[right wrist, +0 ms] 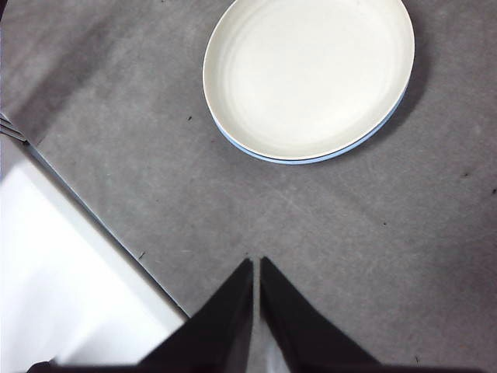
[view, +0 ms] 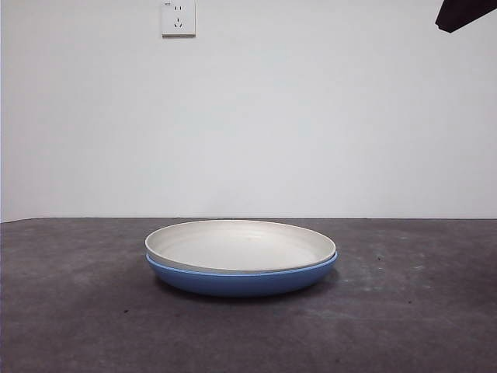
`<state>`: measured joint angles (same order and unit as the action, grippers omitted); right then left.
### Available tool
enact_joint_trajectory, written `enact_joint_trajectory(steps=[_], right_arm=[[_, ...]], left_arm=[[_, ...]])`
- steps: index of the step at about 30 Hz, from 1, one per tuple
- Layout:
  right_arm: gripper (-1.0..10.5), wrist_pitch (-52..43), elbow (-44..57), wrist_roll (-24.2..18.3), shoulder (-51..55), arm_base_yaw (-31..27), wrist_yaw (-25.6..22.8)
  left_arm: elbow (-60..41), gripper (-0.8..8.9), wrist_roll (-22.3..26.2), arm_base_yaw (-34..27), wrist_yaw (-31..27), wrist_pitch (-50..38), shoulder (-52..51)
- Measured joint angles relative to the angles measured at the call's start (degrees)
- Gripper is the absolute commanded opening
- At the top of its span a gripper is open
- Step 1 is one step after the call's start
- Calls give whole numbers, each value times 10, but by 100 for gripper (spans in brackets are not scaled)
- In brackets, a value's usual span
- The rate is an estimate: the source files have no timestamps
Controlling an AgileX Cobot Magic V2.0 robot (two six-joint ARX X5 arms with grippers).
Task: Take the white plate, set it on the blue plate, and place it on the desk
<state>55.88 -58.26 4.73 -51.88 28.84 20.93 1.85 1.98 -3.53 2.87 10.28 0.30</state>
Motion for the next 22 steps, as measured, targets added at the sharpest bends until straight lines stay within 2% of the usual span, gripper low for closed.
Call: enact_joint_trajectory(steps=[5, 10, 17, 22], right_arm=[[8, -28, 0, -25, 26, -32, -28], [8, -165, 29, -33, 107, -115, -27], [8, -327, 156, -35, 232, -269, -31], [8, -433, 271, -35, 316, -334, -32]], left_arm=[[0, 10, 0, 0, 0, 0, 0], [0, 10, 0, 0, 0, 0, 0], [0, 10, 0, 0, 0, 0, 0], [0, 10, 0, 0, 0, 0, 0]])
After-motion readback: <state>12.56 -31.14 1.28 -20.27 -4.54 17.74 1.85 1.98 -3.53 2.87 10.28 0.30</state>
